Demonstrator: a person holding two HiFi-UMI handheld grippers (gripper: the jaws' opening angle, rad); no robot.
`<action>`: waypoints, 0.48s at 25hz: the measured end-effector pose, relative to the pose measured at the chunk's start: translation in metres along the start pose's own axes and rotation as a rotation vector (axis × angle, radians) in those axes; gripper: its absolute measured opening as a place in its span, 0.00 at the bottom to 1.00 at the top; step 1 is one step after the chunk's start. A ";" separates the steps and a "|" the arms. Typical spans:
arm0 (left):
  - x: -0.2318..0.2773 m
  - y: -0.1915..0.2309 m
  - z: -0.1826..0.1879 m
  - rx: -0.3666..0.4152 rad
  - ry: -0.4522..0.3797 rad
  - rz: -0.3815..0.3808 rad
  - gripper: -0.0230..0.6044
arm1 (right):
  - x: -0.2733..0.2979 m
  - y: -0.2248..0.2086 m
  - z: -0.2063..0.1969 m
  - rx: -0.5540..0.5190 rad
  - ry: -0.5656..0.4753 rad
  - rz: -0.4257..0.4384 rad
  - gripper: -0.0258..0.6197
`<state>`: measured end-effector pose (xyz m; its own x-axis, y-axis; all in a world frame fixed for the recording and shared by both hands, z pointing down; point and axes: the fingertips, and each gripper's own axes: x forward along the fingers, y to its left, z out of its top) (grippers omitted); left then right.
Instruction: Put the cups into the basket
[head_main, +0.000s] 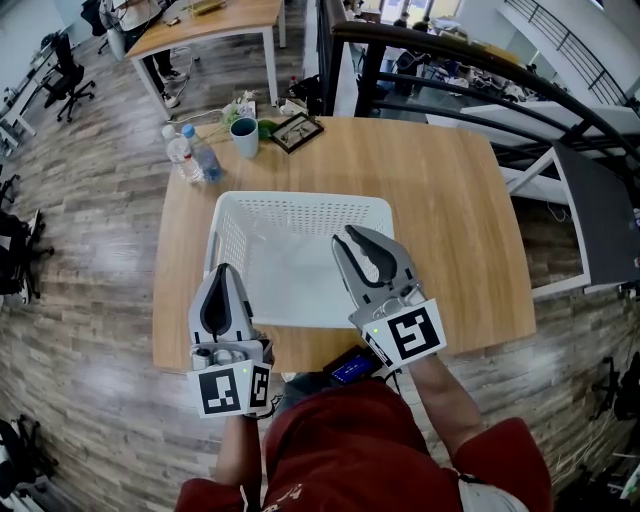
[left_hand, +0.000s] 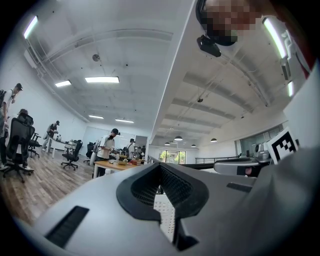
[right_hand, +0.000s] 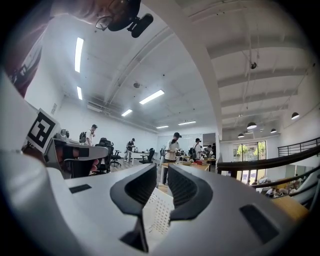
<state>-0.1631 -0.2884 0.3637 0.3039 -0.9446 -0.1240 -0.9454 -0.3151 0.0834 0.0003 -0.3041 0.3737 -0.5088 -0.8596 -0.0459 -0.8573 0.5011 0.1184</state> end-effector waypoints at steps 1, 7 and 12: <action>0.000 0.000 0.000 0.000 0.001 0.000 0.04 | 0.000 -0.001 -0.001 0.001 0.002 -0.002 0.15; 0.000 0.001 -0.001 -0.002 0.000 0.010 0.04 | 0.001 0.000 -0.002 -0.001 0.005 0.008 0.13; 0.000 0.004 -0.003 -0.003 0.010 0.015 0.04 | 0.004 0.002 -0.004 0.006 0.011 0.010 0.12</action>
<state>-0.1665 -0.2896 0.3668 0.2907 -0.9502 -0.1125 -0.9495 -0.3010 0.0882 -0.0034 -0.3064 0.3773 -0.5167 -0.8555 -0.0336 -0.8525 0.5105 0.1126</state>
